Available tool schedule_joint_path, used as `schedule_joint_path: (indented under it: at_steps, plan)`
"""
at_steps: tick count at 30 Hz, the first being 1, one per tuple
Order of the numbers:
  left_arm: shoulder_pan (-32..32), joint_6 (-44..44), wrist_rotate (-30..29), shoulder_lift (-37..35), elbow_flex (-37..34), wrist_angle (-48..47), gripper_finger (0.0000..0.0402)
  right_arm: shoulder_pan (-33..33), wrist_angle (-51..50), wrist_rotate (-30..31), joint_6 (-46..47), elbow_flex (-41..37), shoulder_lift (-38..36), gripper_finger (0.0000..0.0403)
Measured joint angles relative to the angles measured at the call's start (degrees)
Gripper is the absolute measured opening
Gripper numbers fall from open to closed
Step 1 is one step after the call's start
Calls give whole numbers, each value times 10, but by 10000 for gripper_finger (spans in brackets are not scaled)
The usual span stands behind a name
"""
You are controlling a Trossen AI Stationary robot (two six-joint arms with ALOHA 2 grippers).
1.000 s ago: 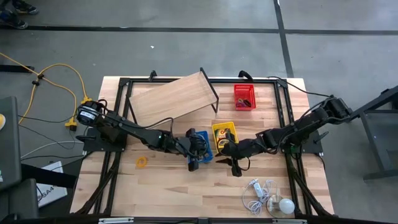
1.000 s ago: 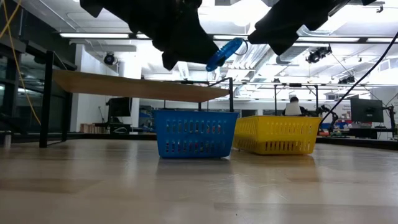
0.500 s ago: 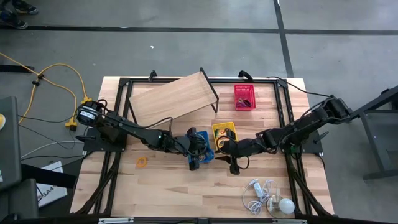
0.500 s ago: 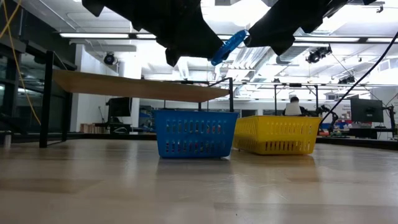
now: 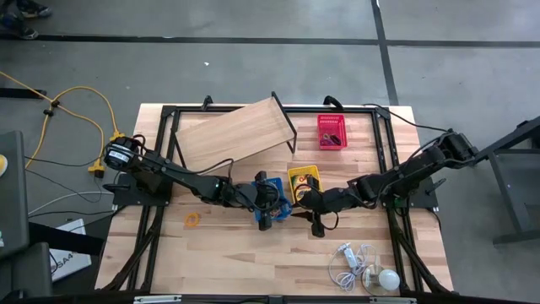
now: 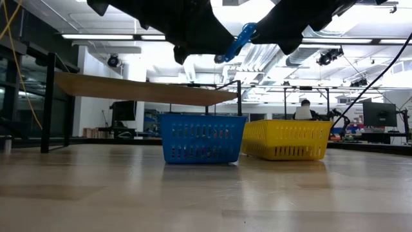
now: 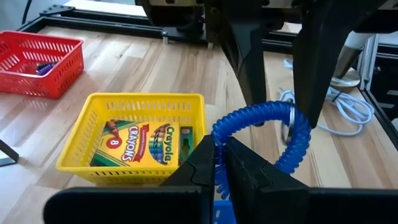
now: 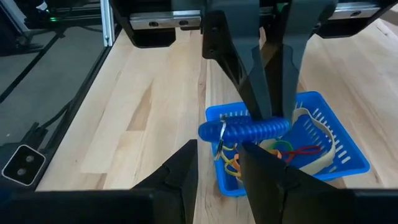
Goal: Pick & Place Office Desk Supplies
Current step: Put the blue spring keychain into the red bin
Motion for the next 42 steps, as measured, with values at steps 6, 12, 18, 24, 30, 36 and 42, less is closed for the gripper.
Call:
schedule_joint_path:
  at_steps: [6, 12, 18, 24, 30, 36, 42]
  plan:
    - [0, 0, 0, 0, 0, 0, 17, 0, 0, 12, -1, 0, 0, 105]
    - [0, 0, 0, 0, 0, 0, 17, 0, 0, 13, 1, 0, 0, 87]
    - [0, 0, 1, 0, 0, 0, 17, 0, 0, 12, 1, 0, 0, 24]
    - [0, 0, 1, 0, 0, 0, 17, 0, -1, 11, 1, 0, 0, 4]
    - [0, 0, 1, 0, 0, 0, 17, 0, -9, 10, 1, 0, 0, 2]
    - [0, 19, 5, 0, 0, 0, 26, 0, -9, 10, -1, 0, 0, 2]
    - [0, 29, 6, 0, 0, 1, 89, 0, -9, 7, -2, 0, 0, 2]
